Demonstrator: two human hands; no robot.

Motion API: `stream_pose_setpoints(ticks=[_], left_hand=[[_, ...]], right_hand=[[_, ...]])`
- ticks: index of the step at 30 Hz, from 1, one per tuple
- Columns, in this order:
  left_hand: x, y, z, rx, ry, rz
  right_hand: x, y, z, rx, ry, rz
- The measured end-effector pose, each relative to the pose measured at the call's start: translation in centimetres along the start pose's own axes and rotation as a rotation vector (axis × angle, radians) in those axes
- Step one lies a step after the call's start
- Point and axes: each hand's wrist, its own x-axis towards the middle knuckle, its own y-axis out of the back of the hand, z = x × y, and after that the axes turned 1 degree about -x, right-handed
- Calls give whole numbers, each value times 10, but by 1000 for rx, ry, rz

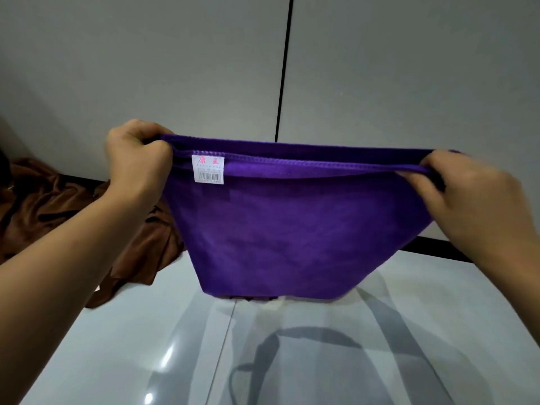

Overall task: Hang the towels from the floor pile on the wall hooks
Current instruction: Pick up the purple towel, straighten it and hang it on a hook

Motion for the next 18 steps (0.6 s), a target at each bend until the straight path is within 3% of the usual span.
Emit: stream_pose_setpoints(ticks=[6, 13, 18], left_hand=[[2, 1, 10, 6, -51, 31], [-3, 0, 18, -13, -96, 11], [-5, -2, 12, -23, -87, -27]], right_hand=[[6, 13, -2, 137, -47, 74], [1, 2, -1, -36, -171, -185], [-1, 5, 0, -74, -222, -160]])
